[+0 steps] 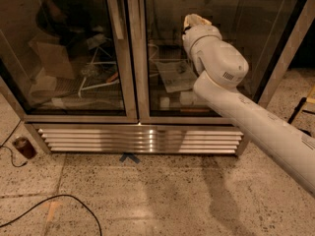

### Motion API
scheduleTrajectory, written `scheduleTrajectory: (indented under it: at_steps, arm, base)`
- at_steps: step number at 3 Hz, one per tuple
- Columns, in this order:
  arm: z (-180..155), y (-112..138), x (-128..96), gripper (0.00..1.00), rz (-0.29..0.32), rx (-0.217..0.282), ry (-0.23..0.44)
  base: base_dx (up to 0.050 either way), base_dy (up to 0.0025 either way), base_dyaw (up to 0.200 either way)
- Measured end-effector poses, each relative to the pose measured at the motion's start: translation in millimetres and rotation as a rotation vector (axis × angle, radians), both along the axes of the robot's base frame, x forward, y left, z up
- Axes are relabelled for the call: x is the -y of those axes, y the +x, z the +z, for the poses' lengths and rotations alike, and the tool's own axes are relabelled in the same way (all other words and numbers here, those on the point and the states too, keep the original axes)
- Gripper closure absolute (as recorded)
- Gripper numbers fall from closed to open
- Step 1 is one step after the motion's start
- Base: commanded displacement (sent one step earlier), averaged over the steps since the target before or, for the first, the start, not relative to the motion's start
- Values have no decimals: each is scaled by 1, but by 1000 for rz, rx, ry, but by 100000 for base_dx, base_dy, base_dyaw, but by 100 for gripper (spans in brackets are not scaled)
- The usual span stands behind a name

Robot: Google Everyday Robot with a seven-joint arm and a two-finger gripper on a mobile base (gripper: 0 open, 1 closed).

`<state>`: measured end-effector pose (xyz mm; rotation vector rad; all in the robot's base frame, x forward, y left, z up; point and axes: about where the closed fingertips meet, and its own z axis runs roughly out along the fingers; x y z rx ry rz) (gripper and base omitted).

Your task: Pick orange can from middle drawer and place on counter

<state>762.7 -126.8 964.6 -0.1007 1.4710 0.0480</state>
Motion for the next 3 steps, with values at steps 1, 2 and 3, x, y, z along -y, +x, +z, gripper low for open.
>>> scheduleTrajectory:
  at_steps: [1, 2, 3]
  arm:
    - [7, -17, 3, 100, 11, 17, 5]
    - [11, -35, 5, 100, 26, 18, 2]
    - [11, -50, 7, 100, 39, 1, 4]
  base:
    - [0, 0, 0]
    - [0, 0, 0]
    - [0, 0, 0]
